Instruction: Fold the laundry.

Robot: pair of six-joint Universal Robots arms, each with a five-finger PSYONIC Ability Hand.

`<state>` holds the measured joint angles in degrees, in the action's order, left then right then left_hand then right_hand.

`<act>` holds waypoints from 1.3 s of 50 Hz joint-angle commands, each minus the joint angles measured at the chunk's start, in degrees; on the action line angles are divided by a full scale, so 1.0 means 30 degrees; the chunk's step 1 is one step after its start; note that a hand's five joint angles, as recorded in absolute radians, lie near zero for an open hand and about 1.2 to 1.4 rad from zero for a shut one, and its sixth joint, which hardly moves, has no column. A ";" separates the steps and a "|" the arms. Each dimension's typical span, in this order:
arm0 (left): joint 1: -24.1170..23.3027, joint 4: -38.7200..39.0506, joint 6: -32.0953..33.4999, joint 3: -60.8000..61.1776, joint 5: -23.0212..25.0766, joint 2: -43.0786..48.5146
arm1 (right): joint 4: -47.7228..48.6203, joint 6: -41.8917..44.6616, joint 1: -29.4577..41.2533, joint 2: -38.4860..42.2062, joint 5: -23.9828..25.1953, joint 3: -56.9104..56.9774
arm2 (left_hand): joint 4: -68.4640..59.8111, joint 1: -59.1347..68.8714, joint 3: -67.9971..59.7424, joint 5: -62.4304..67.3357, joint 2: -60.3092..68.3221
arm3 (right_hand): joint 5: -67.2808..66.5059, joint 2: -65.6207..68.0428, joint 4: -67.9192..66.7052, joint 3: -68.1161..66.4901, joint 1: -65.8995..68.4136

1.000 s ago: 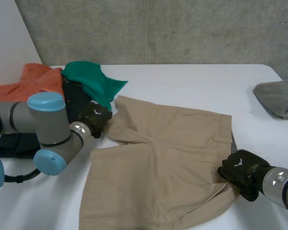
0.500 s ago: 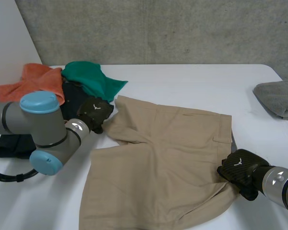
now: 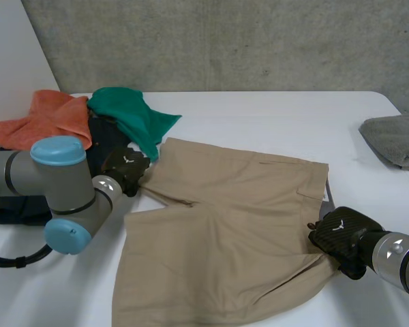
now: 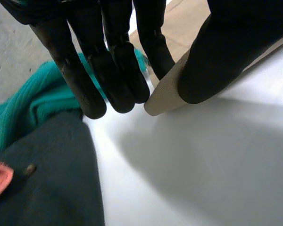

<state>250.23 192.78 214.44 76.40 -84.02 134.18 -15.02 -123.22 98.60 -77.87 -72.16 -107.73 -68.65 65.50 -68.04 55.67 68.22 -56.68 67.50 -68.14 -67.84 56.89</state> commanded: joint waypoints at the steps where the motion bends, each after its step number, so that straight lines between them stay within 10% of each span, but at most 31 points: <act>1: -0.0263 -0.0101 0.0035 0.0666 -0.1318 -0.0576 | -0.0003 0.0000 -0.0025 -0.0001 -0.0029 0.0020 | -0.3784 0.4834 -0.3987 0.4775 0.3927 | -0.4441 0.4167 -0.3955 -0.4052 0.7704; 6: -0.0528 -0.0130 -0.0053 0.1017 -0.1318 -0.0899 | -0.0003 -0.0029 -0.0025 0.0029 0.0000 -0.0039 | -0.3070 0.4120 -0.3273 0.4061 0.3213 | -0.4441 0.4167 -0.3955 -0.4052 0.7704; 8: -0.0499 -0.0130 -0.0111 0.1076 -0.1376 -0.1365 | -0.0003 -0.0029 0.0004 0.0029 0.0000 -0.0039 | 1.3636 -1.2586 1.3433 -1.2645 -1.3493 | -0.4441 0.4167 -0.3955 -0.4052 0.7704; 10: -0.0527 -0.0159 -0.0258 0.1134 -0.1494 -0.1981 | 0.0026 -0.0029 0.0005 0.0029 0.0000 -0.0039 | 1.8238 -1.7189 1.8035 -1.7247 -1.8095 | -0.4441 0.4167 -0.3955 -0.4052 0.7704; 27: -0.2896 -0.3987 -0.6319 0.9184 -0.1289 -1.2817 | 0.1371 -0.6527 -0.0054 0.0436 0.0554 0.2010 | 1.5498 -1.4448 1.5295 -1.4507 -1.5355 | -0.4441 0.4167 -0.3955 -0.4052 0.7704; 43: -0.4775 -0.8041 -1.0423 1.2179 -0.1318 -1.3410 | 0.3043 -0.7675 -0.0054 0.1317 0.0703 0.2539 | 1.4376 -1.3326 1.4173 -1.3384 -1.4232 | -0.4441 0.4167 -0.3955 -0.4052 0.7704; 50: -0.4864 -0.7660 -1.0249 1.2326 -0.1436 -1.2007 | 0.3072 -0.7675 -0.0171 0.1318 0.0732 0.2394 | 1.2979 -1.1929 1.2776 -1.1988 -1.2835 | -0.4441 0.4167 -0.3955 -0.4052 0.7704; 54: -0.4980 -0.6786 -1.0219 1.1976 -0.1552 -1.0717 | 0.3073 -0.7646 -0.0347 0.1289 0.0732 0.2393 | -0.3734 0.4783 -0.3937 0.4725 0.3877 | -0.4441 0.4167 -0.3955 -0.4052 0.7704; 65: -0.5010 0.0039 -0.2962 0.6123 -0.2051 -0.8173 | 0.4505 -0.7382 0.0063 0.1318 0.0615 0.3680 | -0.3784 0.4834 -0.3987 0.4775 0.3927 | -0.4441 0.4167 -0.3955 -0.4052 0.7704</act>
<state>234.93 180.62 190.54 106.45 -89.67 102.99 -5.25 -145.33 97.95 -74.02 -70.04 -99.55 -68.63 66.19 -68.00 56.25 68.45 -56.68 67.50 -68.14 -67.84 56.89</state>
